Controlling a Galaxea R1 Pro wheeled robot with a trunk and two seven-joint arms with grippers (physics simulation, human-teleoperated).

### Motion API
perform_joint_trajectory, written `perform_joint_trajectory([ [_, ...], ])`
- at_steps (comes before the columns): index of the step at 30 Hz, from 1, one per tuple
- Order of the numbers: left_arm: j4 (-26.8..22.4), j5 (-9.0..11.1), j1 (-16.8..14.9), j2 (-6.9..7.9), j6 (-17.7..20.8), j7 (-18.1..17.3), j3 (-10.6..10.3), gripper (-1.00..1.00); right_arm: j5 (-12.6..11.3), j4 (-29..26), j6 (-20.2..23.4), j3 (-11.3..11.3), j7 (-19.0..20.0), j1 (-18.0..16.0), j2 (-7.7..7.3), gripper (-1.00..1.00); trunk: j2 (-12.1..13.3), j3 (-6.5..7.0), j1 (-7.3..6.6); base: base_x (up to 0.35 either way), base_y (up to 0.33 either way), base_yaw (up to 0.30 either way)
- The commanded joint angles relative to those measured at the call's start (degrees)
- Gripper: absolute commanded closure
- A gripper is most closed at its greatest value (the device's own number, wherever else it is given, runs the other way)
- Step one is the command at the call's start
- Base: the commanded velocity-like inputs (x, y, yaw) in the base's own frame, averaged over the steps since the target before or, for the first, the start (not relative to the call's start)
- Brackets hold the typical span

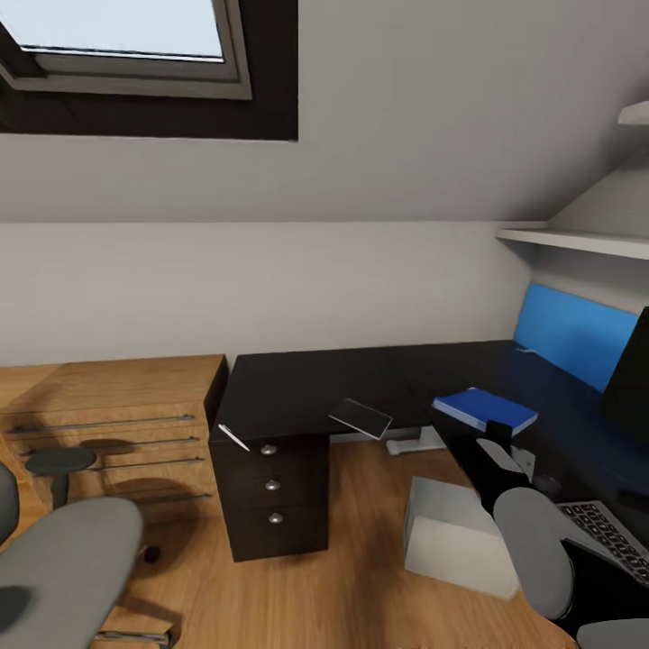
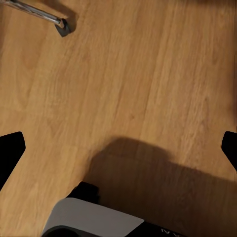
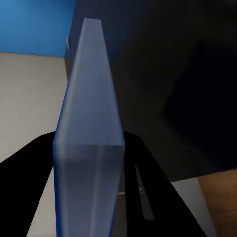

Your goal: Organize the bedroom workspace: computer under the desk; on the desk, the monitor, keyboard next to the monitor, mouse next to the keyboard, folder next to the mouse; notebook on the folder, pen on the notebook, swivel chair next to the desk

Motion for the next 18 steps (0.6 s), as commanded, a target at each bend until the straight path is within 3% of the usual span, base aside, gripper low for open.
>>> perform_joint_trajectory([
  [1, -0.01, 0.59, -0.07, 0.05, -0.41, 0.37, -0.42, -1.00, -0.16, -0.07, -0.13, 0.04, -0.18, -0.03, -0.01, 1.00, -0.04, -0.09, 0.00, 0.000, 0.000, -0.203],
  [10, -0.01, 0.59, -0.07, 0.02, -0.41, 0.36, -0.42, -1.00, -0.08, -0.07, -0.13, 0.04, -0.11, -0.03, -0.08, 1.00, -0.04, -0.31, 0.00, 0.000, 0.000, -0.134],
  [18, -0.01, 0.59, -0.06, 0.05, -0.41, 0.29, -0.43, -1.00, -0.06, -0.07, -0.13, 0.04, -0.19, -0.03, -0.03, 1.00, -0.04, -0.35, 0.00, 0.023, 0.000, -0.014],
])
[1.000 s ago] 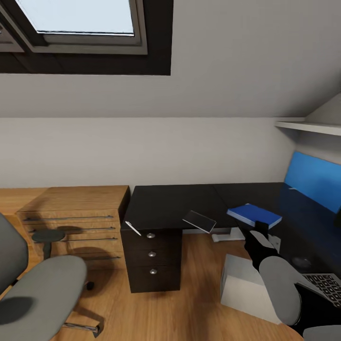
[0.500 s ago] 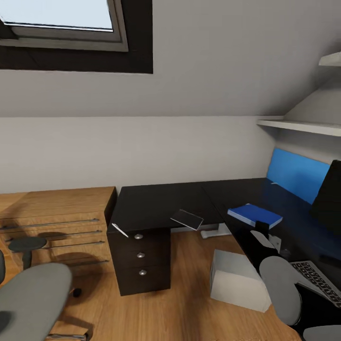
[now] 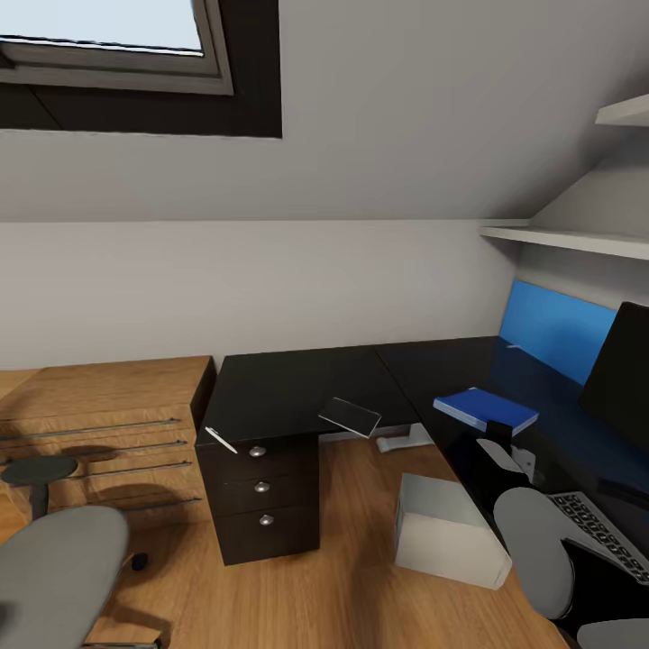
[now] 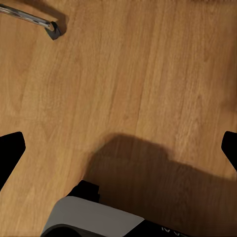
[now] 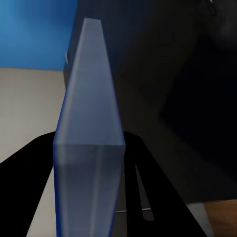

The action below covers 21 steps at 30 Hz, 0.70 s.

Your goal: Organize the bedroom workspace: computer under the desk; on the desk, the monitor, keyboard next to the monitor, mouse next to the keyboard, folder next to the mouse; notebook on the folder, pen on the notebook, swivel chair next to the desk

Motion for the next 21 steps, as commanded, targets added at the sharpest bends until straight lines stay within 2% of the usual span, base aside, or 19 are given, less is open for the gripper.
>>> perform_joint_trajectory([
  [1, -0.01, 0.58, -0.06, 0.05, -0.41, 0.36, -0.44, -1.00, -0.15, -0.06, -0.13, 0.03, -0.14, -0.03, -0.02, 1.00, -0.04, -0.07, 0.02, 0.204, 0.000, -0.001],
  [7, -0.01, 0.59, -0.08, 0.05, -0.41, 0.35, -2.01, -1.00, 0.19, 0.04, -0.27, 0.17, -0.09, -0.03, -0.24, 1.00, -0.04, -0.07, 0.02, 0.258, 0.000, 0.000],
  [15, -0.01, 0.59, -0.08, 0.05, -0.41, 0.35, -2.31, -1.00, 1.11, 0.39, -0.84, 0.55, -0.09, -0.03, -0.89, 1.00, -0.04, -0.07, 0.02, 0.052, 0.000, 0.000],
  [17, -0.01, 0.61, -0.07, 0.05, -0.41, 0.35, -2.33, -1.00, 4.48, 0.42, -4.63, 0.53, -0.09, -0.03, -0.75, 1.00, -0.04, -0.07, 0.02, 0.006, 0.000, 0.000],
  [21, -0.01, 0.60, -0.09, 0.04, -0.41, 0.35, -2.33, -1.00, 6.71, 0.43, -9.94, 0.48, -0.11, -0.03, -0.44, 1.00, -0.04, -0.07, 0.02, 0.002, 0.000, 0.000],
])
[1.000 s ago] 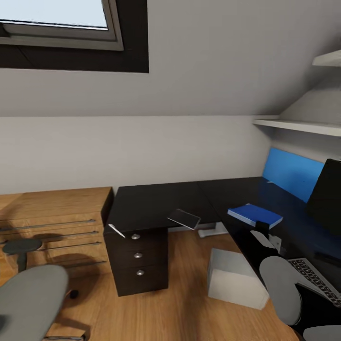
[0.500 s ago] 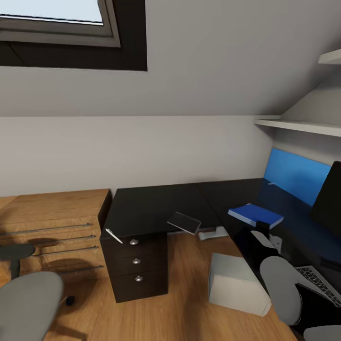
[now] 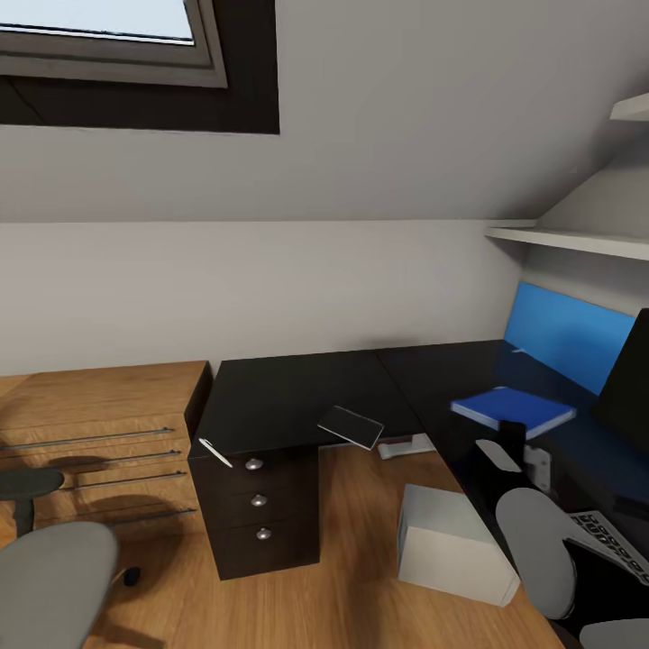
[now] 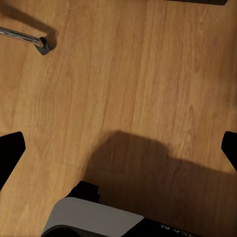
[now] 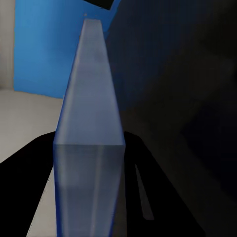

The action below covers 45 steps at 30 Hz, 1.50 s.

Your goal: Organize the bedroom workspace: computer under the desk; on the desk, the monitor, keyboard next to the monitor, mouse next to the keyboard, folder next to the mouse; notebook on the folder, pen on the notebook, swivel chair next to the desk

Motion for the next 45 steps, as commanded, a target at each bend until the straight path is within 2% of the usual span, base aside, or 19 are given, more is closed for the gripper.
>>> perform_joint_trajectory([
  [1, 0.00, 0.61, -0.08, 0.02, -0.41, 0.37, -0.42, -1.00, 0.24, -0.03, -0.74, 0.02, -0.31, -0.04, 0.05, 1.00, -0.04, -0.07, 0.00, 0.000, 0.000, 0.000],
  [10, -0.06, 0.59, -0.06, 0.04, -0.41, 0.40, -0.43, -1.00, 0.36, -0.03, -1.50, -0.04, -0.31, -0.04, 0.09, 1.00, -0.04, -0.07, 0.00, 0.000, 0.000, 0.000],
  [18, -1.95, 0.59, -0.06, 0.06, -0.41, 0.45, -0.37, -1.00, 0.25, -0.19, -1.48, -0.01, -0.29, -0.04, 1.51, 1.00, -0.04, -0.07, 0.00, 0.000, 0.000, 0.000],
  [22, -3.16, 0.59, -0.07, 0.06, -0.41, 0.47, -0.34, -1.00, 0.17, -0.27, -1.42, 0.01, -0.35, -0.04, 2.10, 1.00, -1.65, -0.78, 0.88, 0.000, 0.000, 0.000],
  [37, -3.26, 0.69, -0.05, -0.01, -0.32, 0.47, -0.33, -1.00, -0.11, -0.20, -1.24, 0.01, -0.43, -0.04, 2.39, 1.00, -7.66, -3.48, 4.17, 0.000, 0.000, 0.000],
  [42, -3.23, 0.76, -0.08, -0.02, -0.32, 0.50, -0.33, -1.00, -0.11, -0.61, -1.29, -0.22, -0.37, -0.04, 3.90, 1.00, -9.67, -4.37, 5.27, 0.000, 0.000, 0.000],
  [45, -3.19, 0.77, -0.08, -0.03, -0.32, 0.47, -0.33, -1.00, -0.11, -0.62, -1.29, -0.25, -0.37, -0.04, 4.02, 1.00, -10.87, -4.91, 5.93, 0.000, 0.000, 0.000],
])
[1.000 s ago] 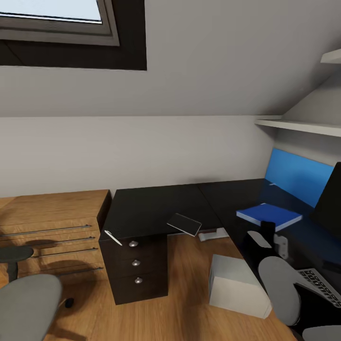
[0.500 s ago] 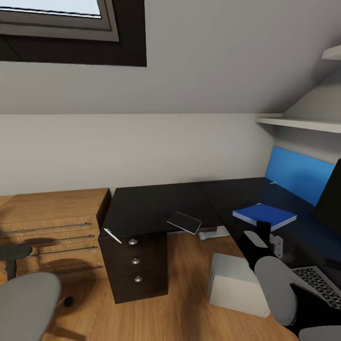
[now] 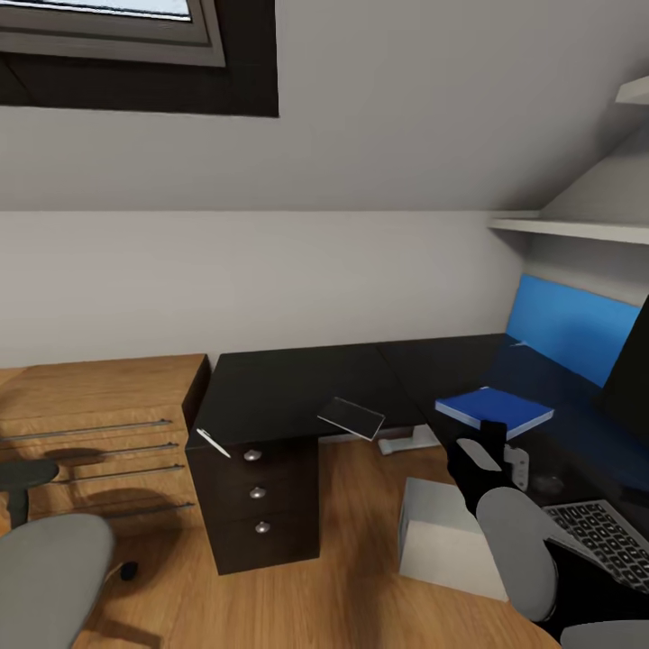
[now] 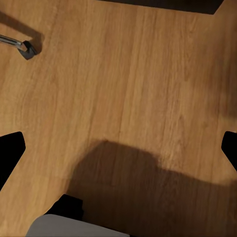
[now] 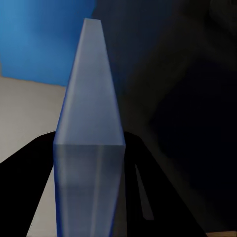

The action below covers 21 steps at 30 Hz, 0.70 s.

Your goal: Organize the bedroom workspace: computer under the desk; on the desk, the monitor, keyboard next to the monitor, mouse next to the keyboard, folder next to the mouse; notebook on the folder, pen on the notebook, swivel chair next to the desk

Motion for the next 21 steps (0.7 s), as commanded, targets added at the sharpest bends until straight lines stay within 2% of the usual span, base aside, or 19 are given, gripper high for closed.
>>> perform_joint_trajectory([
  [1, -0.01, 0.59, -0.07, 0.05, -0.40, 0.35, -0.37, -1.00, 0.15, -0.10, -0.09, -0.01, -0.34, -0.03, 0.05, 1.00, -0.45, -0.25, 0.22, 0.000, 0.000, 0.000],
  [13, 0.00, 0.59, -0.05, 0.05, -0.40, 0.34, -0.43, -1.00, 0.20, 0.21, -0.11, -0.01, -0.34, -0.03, -0.22, 1.00, -5.26, -2.40, 2.86, 0.000, 0.000, 0.000],
  [21, 0.08, 0.67, -0.04, 0.12, -0.32, 0.34, -0.34, -1.00, 0.24, 0.18, -0.11, 0.02, -0.34, -0.03, -0.23, 1.00, -5.26, -2.40, 2.86, 0.000, 0.000, 0.000],
])
